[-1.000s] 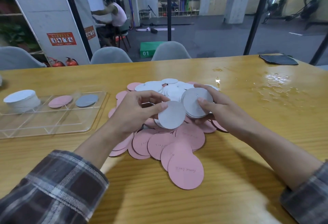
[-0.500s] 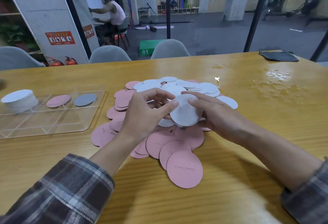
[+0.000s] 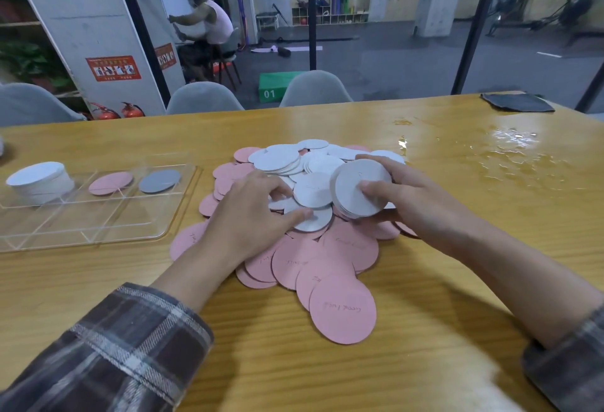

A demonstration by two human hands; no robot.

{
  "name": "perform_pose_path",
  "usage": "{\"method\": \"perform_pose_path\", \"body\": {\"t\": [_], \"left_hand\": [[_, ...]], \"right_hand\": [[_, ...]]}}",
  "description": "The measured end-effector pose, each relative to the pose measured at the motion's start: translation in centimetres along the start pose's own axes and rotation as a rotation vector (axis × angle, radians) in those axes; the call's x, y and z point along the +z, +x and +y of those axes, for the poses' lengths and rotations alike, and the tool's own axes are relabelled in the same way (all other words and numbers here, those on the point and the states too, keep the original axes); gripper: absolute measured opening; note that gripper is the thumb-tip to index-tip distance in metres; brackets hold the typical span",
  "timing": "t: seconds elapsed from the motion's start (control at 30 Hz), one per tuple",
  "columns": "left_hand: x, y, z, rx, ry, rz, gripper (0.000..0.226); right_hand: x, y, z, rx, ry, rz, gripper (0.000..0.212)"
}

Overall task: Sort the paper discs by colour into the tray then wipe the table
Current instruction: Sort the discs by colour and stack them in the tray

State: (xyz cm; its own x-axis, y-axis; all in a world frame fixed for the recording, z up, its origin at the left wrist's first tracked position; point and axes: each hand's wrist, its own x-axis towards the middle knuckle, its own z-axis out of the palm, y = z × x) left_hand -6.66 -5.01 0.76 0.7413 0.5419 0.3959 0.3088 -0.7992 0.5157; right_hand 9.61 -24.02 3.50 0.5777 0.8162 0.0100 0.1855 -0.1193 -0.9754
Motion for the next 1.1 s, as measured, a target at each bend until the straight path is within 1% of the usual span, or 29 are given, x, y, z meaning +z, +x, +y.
{"method": "perform_pose_path", "body": {"t": [0.07, 0.17, 0.33, 0.43, 0.53, 0.7, 0.87, 0.97, 1.1], "left_hand": [[-0.1, 0.0, 0.2, -0.014, 0.034, -0.022, 0.042], [-0.2, 0.0, 0.4, -0.016, 0.059, -0.023, 0.045], [-0.5, 0.0, 0.4, -0.034, -0.024, -0.080, 0.038], [-0.8, 0.1, 0.5, -0.055, -0.075, -0.146, 0.026], [-1.5, 0.4, 0.5, -0.105, -0.205, -0.164, 0.012], [-2.7, 0.7, 1.1, -0.132, -0.539, -0.261, 0.004], [-2.8, 0.9, 1.2, -0.145, -0.675, -0.222, 0.005], [-2.2, 0.6, 1.6, -0.174, -0.778, -0.179, 0.012], [-0.7, -0.2, 2.7, -0.188, -0.788, -0.141, 0.020]], "right_hand": [[-0.1, 0.1, 0.2, 0.005, -0.008, 0.019, 0.040], [-0.2, 0.3, 0.3, -0.001, 0.004, 0.025, 0.035], [-0.1, 0.3, 0.3, 0.004, 0.004, 0.016, 0.034], [-0.1, 0.2, 0.2, 0.002, -0.003, 0.017, 0.035], [0.1, 0.2, 0.1, -0.009, -0.014, 0.020, 0.034], [0.1, 0.0, 0.0, -0.032, -0.001, 0.005, 0.031], [0.4, -0.3, -0.2, -0.026, 0.028, -0.001, 0.029], [0.6, -0.3, -0.1, -0.021, 0.048, -0.030, 0.029], [1.1, -0.4, -0.1, 0.004, 0.055, -0.014, 0.028]]}}
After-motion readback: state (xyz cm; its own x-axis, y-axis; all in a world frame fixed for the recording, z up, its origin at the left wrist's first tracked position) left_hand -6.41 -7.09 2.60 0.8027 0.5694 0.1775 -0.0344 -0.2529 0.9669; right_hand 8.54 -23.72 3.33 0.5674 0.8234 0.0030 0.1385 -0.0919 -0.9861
